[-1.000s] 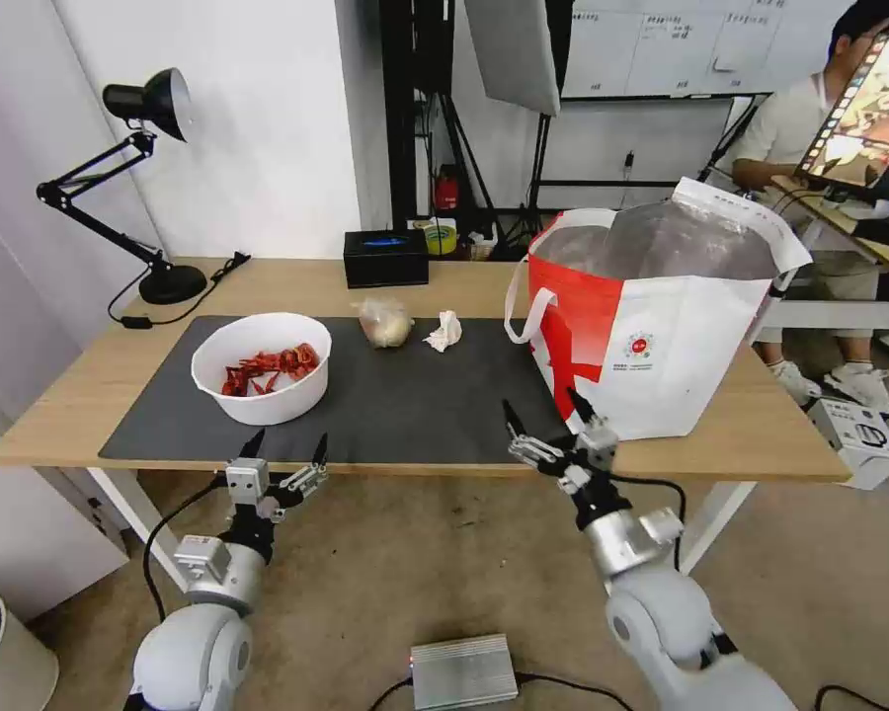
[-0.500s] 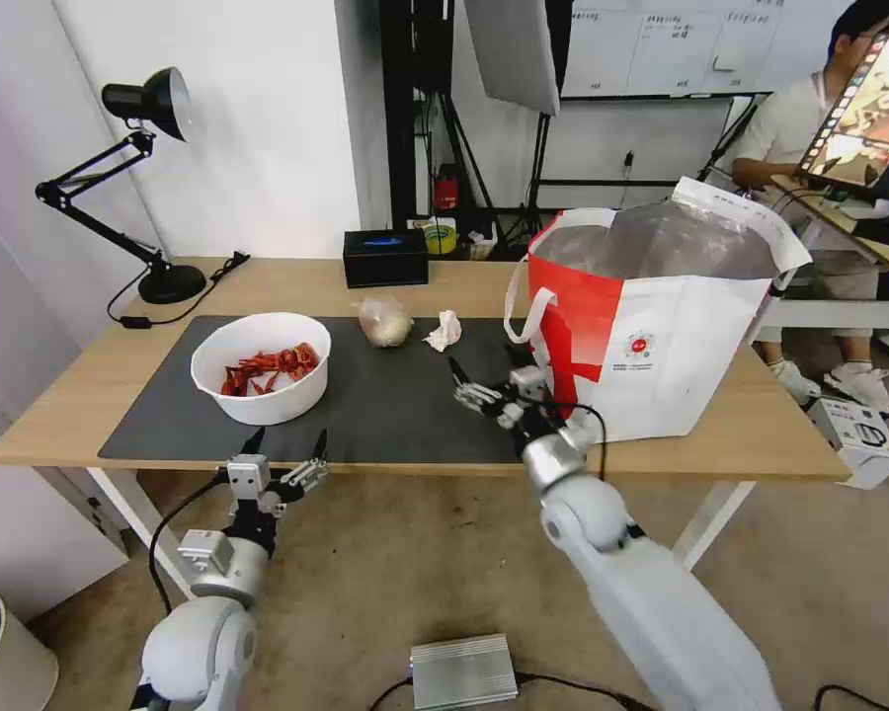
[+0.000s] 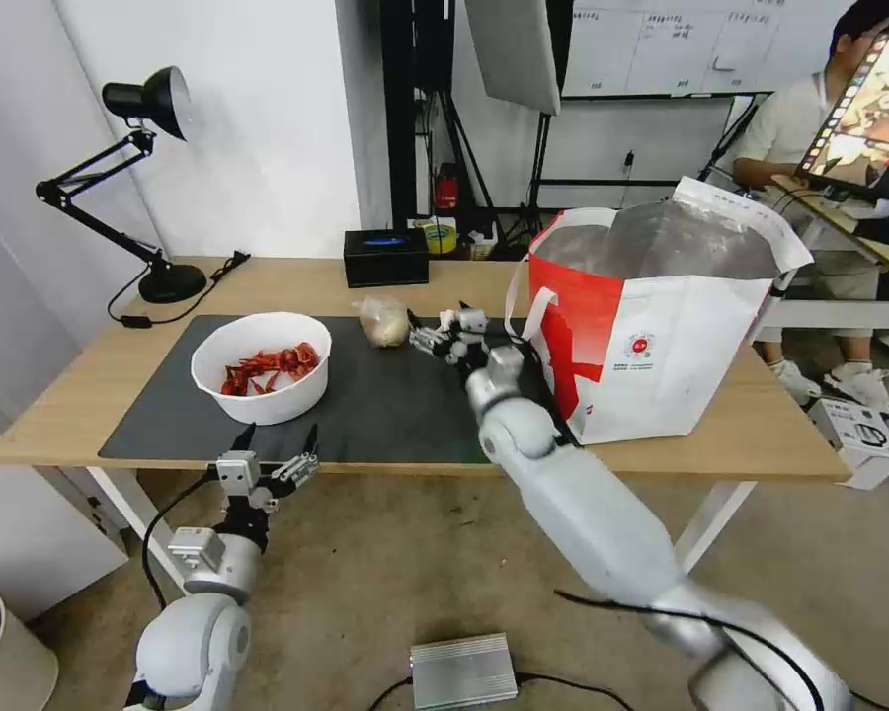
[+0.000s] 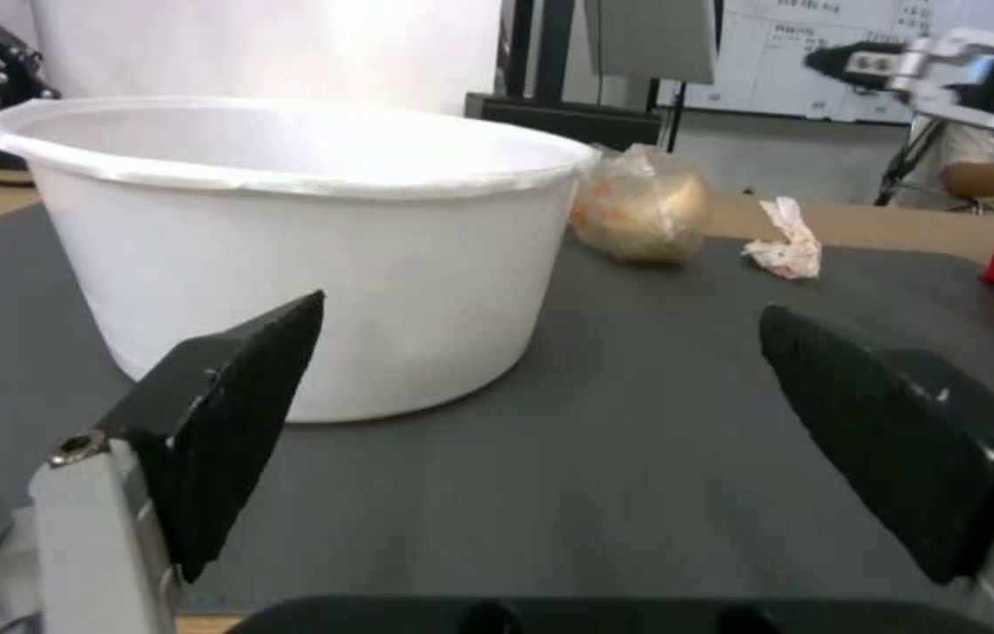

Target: Pick up the trash from the table and place it into the takeout bag.

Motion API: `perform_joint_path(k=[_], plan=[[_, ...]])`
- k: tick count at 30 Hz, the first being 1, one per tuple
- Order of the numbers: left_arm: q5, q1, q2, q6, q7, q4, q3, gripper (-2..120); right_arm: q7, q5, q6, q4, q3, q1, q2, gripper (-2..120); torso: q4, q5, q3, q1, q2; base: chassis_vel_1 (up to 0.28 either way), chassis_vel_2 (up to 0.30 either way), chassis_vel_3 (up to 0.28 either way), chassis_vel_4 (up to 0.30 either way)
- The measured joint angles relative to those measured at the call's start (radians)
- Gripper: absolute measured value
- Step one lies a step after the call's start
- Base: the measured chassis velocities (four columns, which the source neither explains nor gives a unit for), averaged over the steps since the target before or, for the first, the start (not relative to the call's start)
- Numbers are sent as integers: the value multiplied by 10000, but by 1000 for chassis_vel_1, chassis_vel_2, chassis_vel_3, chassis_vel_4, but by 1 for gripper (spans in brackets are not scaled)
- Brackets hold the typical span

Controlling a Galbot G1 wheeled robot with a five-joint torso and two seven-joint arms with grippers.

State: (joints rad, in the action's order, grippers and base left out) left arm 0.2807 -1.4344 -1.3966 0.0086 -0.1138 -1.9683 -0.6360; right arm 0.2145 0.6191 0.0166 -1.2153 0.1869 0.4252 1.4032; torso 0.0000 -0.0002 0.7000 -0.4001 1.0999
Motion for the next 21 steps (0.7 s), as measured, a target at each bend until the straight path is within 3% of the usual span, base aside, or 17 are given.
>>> perform_joint_path(k=[5,14,21], plan=[[23,-18,23,-10,-6,-3,-18,100,515,418,686,598,215,-588,276,100,1,0,0,0,0,0,0,0,0],[5,-144,-99,-20,-17,-49,30,100,2548,1745,2890,1301,406,-1535,970,100,1,0,-1,1,2,0,0,0,0],[-9,-145,-152,-25,-19,-43,54,100,3365,2188,3495,1409,336,-1490,1053,100,1,1,-1,1,1,0,0,0,0]])
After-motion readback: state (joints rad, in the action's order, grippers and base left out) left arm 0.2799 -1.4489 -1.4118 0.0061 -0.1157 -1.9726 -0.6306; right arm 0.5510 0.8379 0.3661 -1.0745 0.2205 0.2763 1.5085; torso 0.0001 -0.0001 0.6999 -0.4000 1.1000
